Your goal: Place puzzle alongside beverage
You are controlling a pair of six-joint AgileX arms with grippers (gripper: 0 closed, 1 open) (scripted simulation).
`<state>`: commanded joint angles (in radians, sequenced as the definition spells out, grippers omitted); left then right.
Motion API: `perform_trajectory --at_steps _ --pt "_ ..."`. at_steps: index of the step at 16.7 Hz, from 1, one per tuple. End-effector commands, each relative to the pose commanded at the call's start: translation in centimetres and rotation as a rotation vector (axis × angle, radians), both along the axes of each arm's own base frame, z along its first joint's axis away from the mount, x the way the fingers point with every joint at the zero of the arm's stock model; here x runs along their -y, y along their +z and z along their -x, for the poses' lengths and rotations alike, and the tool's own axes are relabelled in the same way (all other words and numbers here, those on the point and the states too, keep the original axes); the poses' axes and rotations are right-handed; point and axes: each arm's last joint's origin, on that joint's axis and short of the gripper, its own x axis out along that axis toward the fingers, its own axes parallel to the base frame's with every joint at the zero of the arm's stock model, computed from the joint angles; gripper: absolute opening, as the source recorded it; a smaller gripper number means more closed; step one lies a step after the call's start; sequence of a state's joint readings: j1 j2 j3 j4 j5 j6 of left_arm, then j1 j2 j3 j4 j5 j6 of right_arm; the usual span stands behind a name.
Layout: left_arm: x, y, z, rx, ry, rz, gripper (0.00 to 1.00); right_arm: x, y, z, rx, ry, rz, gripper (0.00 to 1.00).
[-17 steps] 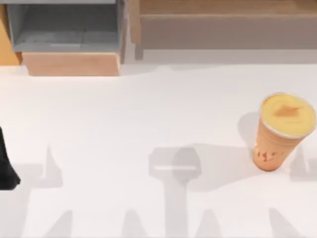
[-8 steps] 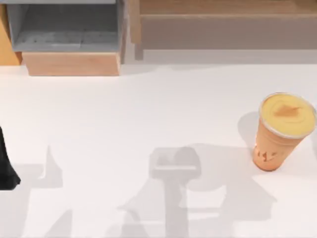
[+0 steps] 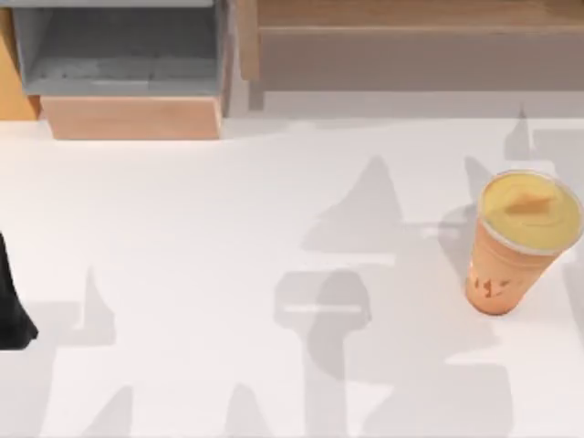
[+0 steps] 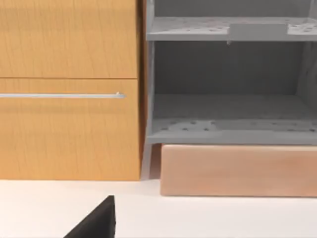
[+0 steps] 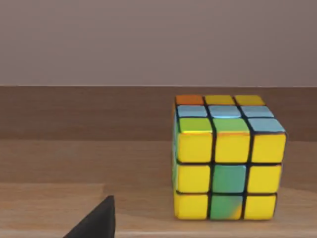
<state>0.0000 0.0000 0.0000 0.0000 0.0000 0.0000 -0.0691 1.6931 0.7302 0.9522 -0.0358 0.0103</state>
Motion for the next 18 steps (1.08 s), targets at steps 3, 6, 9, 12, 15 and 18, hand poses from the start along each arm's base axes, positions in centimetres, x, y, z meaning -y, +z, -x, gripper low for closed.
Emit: perform_trajectory --at_steps 3,6,9,12,15,18 --pt "0.0 0.0 0.0 0.0 0.0 0.0 1.0 0.3 -2.9 -2.9 0.001 0.003 -0.003 1.0" --pt "0.0 0.0 0.0 0.0 0.0 0.0 1.0 0.5 -4.3 -4.2 0.011 0.005 -0.005 1.0" --pt "0.0 0.0 0.0 0.0 0.0 0.0 1.0 0.5 -4.4 -4.3 0.012 0.006 -0.005 1.0" --pt "0.0 0.0 0.0 0.0 0.0 0.0 1.0 0.3 -4.4 -4.2 0.007 0.01 -0.005 1.0" --pt "0.0 0.0 0.0 0.0 0.0 0.0 1.0 0.5 -3.6 -4.9 0.011 0.007 -0.005 1.0" --pt "0.0 0.0 0.0 0.0 0.0 0.0 1.0 0.7 -3.1 -6.6 0.012 0.005 -0.005 1.0"
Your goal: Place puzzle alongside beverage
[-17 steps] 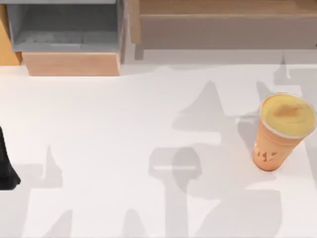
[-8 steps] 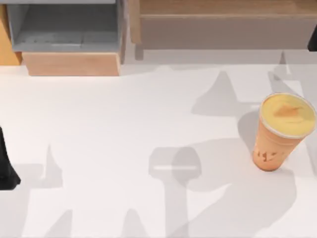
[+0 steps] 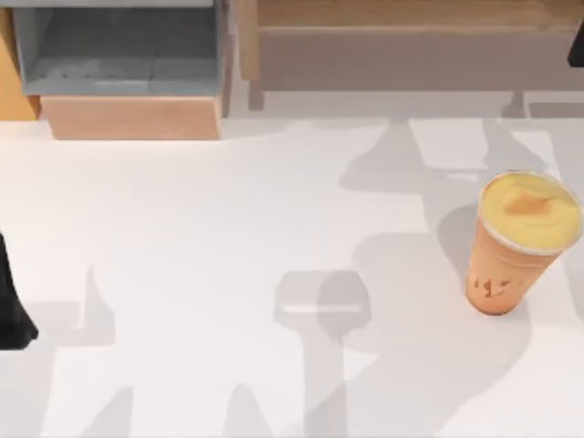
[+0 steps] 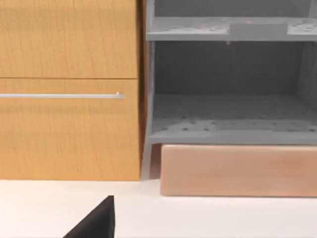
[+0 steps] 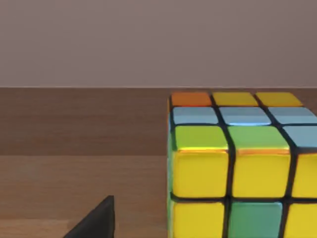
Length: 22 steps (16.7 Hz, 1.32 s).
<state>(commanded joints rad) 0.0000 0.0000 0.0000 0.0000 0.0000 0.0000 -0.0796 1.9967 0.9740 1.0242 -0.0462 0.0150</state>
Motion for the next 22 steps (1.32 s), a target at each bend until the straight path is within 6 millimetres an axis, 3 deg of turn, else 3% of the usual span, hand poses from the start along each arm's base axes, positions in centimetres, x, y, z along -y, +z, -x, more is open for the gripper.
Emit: perform_trajectory --at_steps 5,10,22 --pt "0.0 0.0 0.0 0.0 0.0 0.0 1.0 -0.2 -0.8 -3.2 0.005 0.002 0.0 1.0" --pt "0.0 0.0 0.0 0.0 0.0 0.0 1.0 -0.2 -1.3 -3.7 0.0 0.001 0.0 1.0" --pt "0.0 0.0 0.0 0.0 0.0 0.0 1.0 -0.2 -1.3 -3.7 0.0 0.001 0.0 0.1"
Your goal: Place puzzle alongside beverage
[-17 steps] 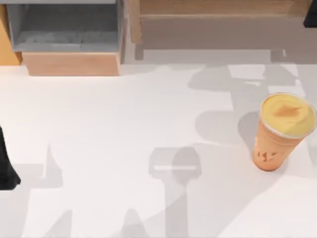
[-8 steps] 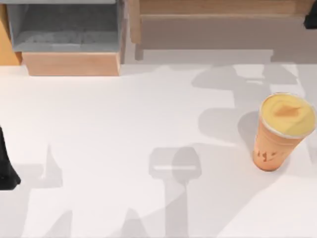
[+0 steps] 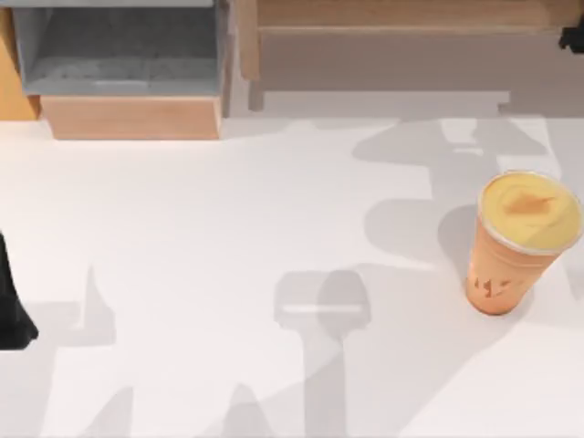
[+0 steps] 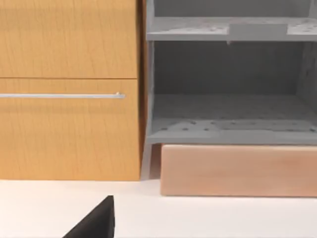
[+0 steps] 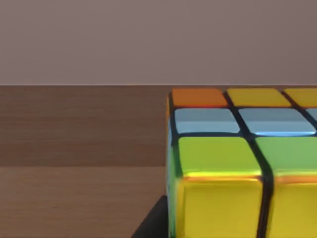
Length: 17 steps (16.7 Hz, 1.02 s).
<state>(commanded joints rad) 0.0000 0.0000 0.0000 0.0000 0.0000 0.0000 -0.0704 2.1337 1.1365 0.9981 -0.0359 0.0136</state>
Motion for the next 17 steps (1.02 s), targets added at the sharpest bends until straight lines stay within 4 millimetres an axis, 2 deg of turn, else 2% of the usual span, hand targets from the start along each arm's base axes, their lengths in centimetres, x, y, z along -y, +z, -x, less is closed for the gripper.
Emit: perform_trajectory --at_steps 1,2,17 --pt "0.0 0.0 0.0 0.0 0.0 0.0 1.0 0.0 0.0 0.0 0.0 0.0 0.0 0.02" --pt "0.0 0.0 0.0 0.0 0.0 0.0 1.0 0.0 0.0 0.0 0.0 0.0 0.0 0.0" --pt "0.0 0.0 0.0 0.0 0.0 0.0 1.0 0.17 0.45 0.29 -0.01 -0.03 0.004 0.0"
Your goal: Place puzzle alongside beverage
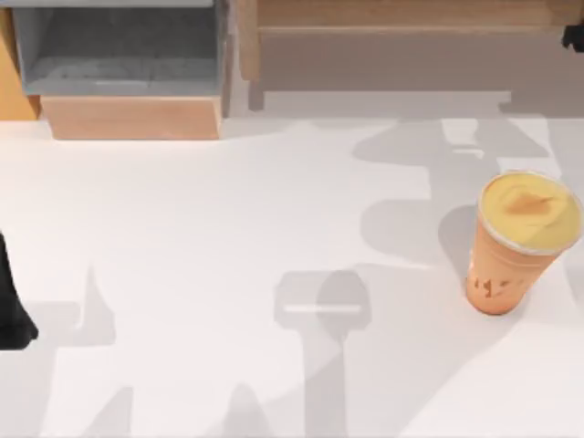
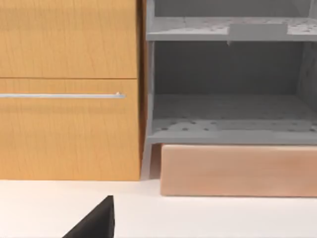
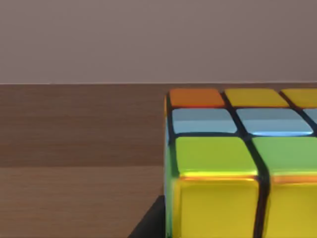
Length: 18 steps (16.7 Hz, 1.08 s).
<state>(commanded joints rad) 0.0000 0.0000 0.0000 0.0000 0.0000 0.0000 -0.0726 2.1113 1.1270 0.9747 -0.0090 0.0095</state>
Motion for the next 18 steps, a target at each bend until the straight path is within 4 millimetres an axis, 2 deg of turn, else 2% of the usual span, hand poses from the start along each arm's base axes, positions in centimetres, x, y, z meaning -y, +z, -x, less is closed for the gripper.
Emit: perform_trajectory --at_steps 4,9,12,15,18 --pt "0.0 0.0 0.0 0.0 0.0 0.0 1.0 -0.1 0.6 -0.2 0.01 0.027 -0.005 0.0" --pt "0.0 0.0 0.0 0.0 0.0 0.0 1.0 -0.1 0.3 -0.2 0.004 0.027 -0.007 0.0" --pt "0.0 0.0 0.0 0.0 0.0 0.0 1.0 -0.3 2.0 -0.8 0.012 0.022 -0.026 0.0" --pt "0.0 0.0 0.0 0.0 0.0 0.0 1.0 -2.0 4.3 -1.9 -0.023 0.043 -0.077 0.0" --pt "0.0 0.0 0.0 0.0 0.0 0.0 1.0 -5.8 6.8 -2.8 -0.118 0.1 -0.151 0.0"
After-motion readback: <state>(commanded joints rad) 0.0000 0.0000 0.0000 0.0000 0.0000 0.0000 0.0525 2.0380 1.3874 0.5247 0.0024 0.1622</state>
